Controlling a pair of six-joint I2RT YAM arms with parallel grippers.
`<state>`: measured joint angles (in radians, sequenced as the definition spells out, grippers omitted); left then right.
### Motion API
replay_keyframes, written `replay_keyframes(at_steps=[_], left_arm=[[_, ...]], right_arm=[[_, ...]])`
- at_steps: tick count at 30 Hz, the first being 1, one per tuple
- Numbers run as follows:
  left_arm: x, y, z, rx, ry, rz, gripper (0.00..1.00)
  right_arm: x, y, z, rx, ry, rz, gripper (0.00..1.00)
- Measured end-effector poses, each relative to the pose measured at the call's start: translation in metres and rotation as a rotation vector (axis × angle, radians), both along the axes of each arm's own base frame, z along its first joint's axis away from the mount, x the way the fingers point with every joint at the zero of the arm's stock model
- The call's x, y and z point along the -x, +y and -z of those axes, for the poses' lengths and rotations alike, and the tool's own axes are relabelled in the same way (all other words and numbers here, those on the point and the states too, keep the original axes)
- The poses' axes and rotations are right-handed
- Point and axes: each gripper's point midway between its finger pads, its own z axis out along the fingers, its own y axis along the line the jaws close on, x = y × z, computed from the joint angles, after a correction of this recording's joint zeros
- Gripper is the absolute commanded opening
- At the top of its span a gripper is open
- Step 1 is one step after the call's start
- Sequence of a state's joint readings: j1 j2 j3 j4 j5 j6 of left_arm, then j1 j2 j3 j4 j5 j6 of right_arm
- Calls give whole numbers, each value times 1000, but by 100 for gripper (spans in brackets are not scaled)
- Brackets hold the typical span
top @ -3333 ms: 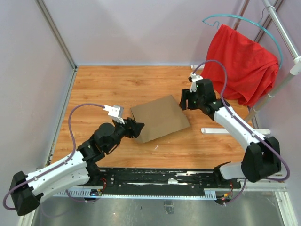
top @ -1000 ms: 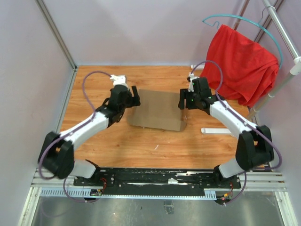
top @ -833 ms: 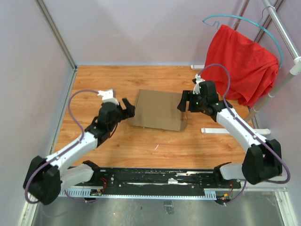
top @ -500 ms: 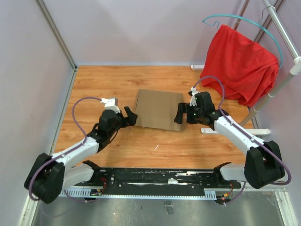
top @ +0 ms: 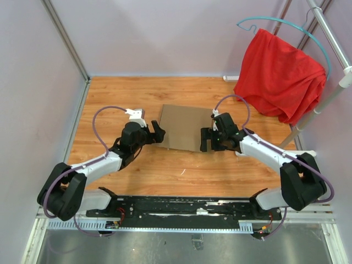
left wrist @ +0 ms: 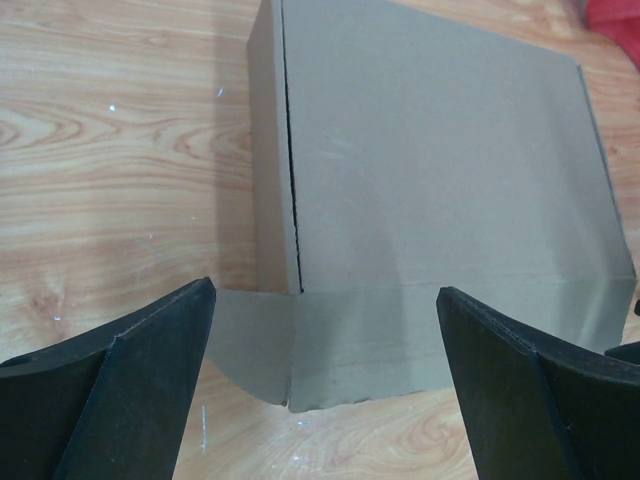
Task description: Fold the paper box
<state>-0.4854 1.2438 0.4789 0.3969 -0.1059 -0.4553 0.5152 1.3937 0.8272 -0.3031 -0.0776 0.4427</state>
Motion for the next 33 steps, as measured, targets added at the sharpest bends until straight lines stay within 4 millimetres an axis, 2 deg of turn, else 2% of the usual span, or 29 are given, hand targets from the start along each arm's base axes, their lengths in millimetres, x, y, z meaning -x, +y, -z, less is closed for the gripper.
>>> replay_keyframes(at_steps=[6, 12, 23, 33], left_arm=[[3, -2, 16, -28, 45, 23, 99], [10, -6, 25, -52, 88, 71, 88], [16, -4, 48, -103, 167, 89, 88], [18, -9, 48, -96, 179, 118, 84]], right_arm=[[2, 0, 3, 23, 1, 19, 99], [4, -6, 7, 39, 4, 41, 98], [2, -4, 6, 29, -4, 41, 95], [9, 8, 12, 18, 23, 6, 94]])
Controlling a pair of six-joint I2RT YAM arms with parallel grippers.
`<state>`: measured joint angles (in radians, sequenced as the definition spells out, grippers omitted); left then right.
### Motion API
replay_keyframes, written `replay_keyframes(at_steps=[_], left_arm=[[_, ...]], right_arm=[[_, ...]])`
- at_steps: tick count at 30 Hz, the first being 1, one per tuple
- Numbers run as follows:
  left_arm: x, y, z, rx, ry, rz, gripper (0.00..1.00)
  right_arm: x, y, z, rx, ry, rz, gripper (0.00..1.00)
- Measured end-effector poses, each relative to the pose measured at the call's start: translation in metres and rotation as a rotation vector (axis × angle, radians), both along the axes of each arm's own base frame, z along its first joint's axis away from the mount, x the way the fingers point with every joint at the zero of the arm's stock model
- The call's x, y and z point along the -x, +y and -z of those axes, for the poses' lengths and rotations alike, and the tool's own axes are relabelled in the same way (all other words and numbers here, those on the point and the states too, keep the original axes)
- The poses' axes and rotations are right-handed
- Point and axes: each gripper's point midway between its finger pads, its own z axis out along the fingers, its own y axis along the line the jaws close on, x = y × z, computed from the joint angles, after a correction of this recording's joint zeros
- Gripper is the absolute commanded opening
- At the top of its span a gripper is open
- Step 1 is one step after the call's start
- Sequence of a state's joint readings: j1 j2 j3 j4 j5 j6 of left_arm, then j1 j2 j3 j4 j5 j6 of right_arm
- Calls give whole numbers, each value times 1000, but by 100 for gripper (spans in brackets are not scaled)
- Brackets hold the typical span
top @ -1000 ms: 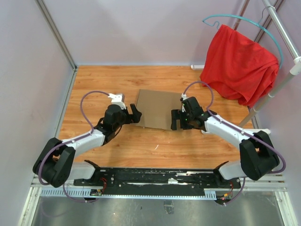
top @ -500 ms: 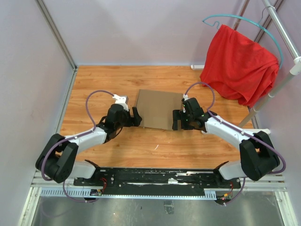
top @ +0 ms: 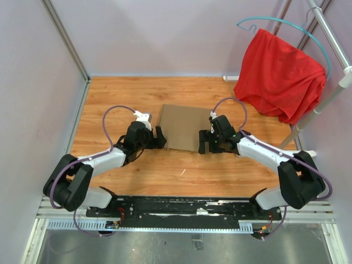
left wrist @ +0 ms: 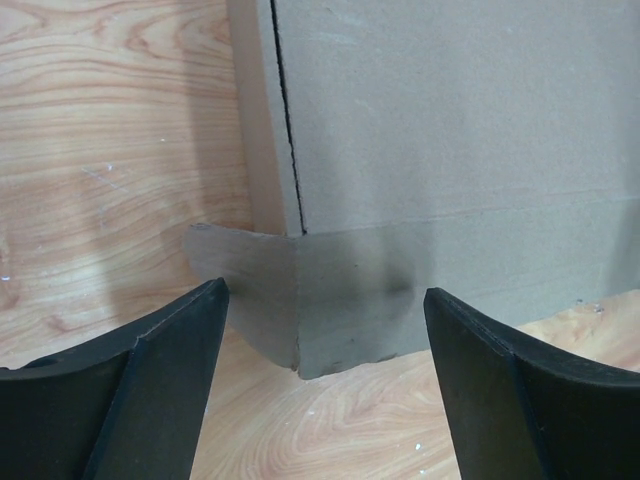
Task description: Fold the paper box
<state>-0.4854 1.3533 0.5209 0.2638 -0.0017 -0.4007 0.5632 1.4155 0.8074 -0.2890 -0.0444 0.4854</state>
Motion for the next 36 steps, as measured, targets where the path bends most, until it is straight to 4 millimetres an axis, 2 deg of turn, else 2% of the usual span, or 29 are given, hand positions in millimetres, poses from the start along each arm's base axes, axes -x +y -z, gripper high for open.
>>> replay_keyframes(at_steps=[12, 20, 25, 36], left_arm=[[7, -19, 0, 57, 42, 87, 79], [12, -23, -1, 73, 67, 112, 76], [13, -23, -2, 76, 86, 114, 70], [15, -26, -15, 77, 141, 114, 69]], right_arm=[[2, 12, 1, -16, 15, -23, 89], [4, 26, -5, -23, 7, -60, 86], [6, 26, -4, -17, 13, -65, 85], [10, 25, -15, 1, 37, -68, 82]])
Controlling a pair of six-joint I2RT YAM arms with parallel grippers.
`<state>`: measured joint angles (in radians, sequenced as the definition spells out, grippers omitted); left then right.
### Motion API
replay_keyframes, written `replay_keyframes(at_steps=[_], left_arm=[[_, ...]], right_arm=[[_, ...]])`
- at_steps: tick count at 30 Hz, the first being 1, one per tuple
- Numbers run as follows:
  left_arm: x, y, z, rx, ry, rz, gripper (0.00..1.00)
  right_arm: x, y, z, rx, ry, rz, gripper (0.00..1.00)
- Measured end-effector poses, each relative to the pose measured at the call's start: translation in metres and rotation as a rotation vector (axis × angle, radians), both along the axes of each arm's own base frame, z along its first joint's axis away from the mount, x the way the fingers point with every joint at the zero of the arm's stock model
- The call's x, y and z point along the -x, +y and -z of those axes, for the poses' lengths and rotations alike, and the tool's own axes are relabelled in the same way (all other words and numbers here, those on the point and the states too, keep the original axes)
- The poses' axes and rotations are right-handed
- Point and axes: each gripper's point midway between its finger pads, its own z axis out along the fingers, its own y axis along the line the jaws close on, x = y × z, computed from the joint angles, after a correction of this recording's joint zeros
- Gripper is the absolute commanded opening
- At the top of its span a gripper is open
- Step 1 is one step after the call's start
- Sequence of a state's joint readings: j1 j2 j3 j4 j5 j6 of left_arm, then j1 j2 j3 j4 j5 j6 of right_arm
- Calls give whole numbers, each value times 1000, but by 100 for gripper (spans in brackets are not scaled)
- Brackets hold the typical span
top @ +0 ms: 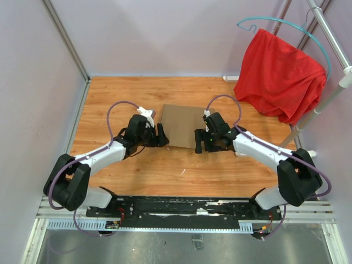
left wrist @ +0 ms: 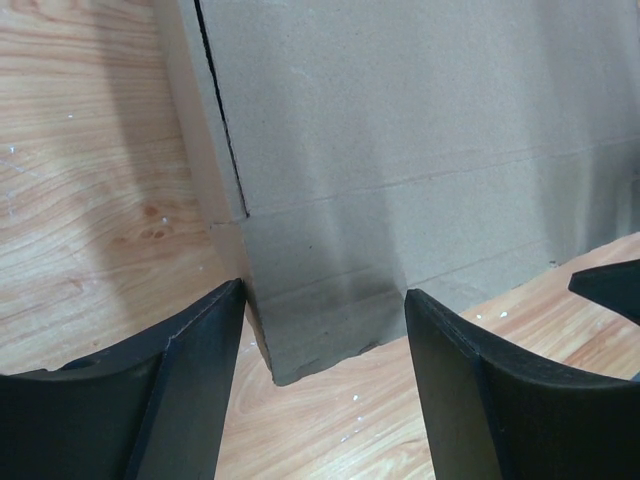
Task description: Fold the paper box
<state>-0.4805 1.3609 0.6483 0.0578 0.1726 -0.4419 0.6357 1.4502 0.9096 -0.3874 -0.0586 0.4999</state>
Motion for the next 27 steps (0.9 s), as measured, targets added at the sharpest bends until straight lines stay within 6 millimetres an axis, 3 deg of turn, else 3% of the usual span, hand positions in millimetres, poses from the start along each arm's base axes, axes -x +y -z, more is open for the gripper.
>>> replay_keyframes(at_steps=[14, 27], left_arm=[[6, -1, -7, -14, 52, 4, 69], [9, 0, -5, -22, 65, 6, 69]], right_arm=[[0, 1, -20, 7, 21, 1, 83], [0, -1, -5, 45, 55, -2, 83]])
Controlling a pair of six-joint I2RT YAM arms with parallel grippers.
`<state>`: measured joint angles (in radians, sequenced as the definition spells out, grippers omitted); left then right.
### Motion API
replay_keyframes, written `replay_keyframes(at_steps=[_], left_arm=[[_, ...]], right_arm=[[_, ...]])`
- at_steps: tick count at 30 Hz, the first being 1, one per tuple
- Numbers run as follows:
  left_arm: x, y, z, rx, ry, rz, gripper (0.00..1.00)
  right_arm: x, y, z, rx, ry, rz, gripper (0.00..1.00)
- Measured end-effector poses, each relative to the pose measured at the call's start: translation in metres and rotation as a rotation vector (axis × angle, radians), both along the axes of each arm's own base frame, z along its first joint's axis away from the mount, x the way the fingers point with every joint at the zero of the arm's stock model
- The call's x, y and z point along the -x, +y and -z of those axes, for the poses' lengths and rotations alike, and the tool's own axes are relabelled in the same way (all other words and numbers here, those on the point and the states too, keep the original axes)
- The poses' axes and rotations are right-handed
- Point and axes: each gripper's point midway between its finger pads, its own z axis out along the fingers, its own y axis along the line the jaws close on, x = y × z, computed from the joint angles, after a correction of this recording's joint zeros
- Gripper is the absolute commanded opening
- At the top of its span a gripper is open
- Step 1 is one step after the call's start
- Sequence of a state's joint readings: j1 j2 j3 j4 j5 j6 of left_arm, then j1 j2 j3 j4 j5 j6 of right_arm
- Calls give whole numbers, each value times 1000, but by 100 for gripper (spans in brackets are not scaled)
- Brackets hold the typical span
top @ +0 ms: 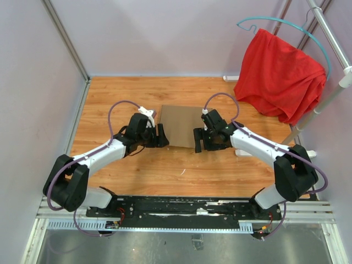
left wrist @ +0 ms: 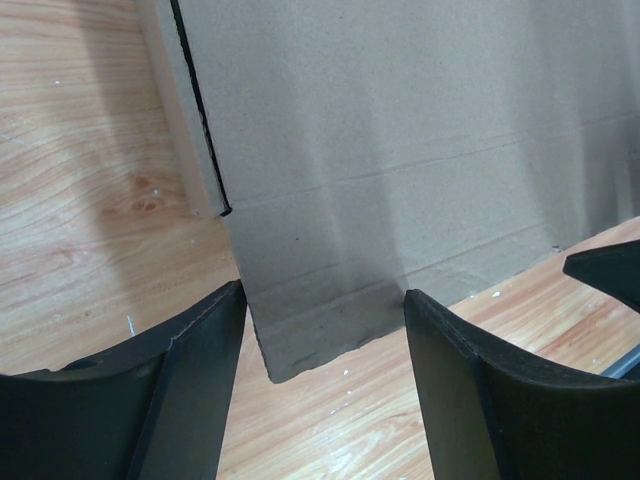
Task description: Fold the paper box
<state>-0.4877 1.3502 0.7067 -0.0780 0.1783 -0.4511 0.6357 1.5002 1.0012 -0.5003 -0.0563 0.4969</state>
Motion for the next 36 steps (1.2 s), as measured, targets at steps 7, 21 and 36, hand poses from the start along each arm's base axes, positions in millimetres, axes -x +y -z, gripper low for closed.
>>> replay_keyframes(at_steps=[7, 21, 36], left_arm=[[0, 0, 2, -3, 5, 0, 69], [4, 3, 9, -27, 35, 1, 66], [2, 8, 7, -72, 37, -8, 61]], right_arm=[[0, -1, 7, 2, 0, 1, 82], [2, -3, 16, 13, 10, 2, 80], [0, -1, 16, 8, 4, 2, 79]])
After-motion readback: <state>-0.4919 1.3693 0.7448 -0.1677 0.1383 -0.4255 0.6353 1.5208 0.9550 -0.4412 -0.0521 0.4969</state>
